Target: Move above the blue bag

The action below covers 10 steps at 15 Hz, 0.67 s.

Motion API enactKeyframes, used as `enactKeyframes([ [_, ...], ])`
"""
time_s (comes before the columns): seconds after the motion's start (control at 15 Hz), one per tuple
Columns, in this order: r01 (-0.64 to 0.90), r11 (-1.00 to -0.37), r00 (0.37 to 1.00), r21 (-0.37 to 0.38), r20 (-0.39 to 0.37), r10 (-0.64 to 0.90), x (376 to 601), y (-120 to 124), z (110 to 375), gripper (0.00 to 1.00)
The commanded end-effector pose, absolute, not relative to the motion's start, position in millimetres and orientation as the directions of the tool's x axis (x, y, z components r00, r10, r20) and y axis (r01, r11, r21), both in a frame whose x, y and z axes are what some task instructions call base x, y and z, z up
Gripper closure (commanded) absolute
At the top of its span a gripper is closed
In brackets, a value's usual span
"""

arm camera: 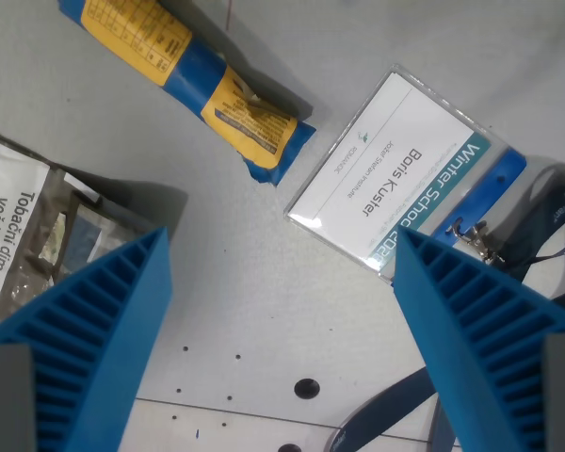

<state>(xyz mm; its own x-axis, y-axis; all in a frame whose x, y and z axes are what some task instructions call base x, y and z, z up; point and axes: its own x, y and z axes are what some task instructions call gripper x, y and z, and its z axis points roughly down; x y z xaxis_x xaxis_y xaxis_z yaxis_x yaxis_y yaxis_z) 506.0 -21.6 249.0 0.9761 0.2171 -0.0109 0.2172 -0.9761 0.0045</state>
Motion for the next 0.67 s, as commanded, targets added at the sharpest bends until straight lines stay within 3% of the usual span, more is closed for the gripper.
enactKeyframes([
  [0.07, 0.217, -0.976, 0.976, 0.005, -0.007, 0.217, 506.3, -21.6, 250.8, 0.00],
  [0.67, 0.275, -0.962, 0.962, 0.006, -0.003, 0.275, 507.2, -20.2, 249.0, 0.00],
])
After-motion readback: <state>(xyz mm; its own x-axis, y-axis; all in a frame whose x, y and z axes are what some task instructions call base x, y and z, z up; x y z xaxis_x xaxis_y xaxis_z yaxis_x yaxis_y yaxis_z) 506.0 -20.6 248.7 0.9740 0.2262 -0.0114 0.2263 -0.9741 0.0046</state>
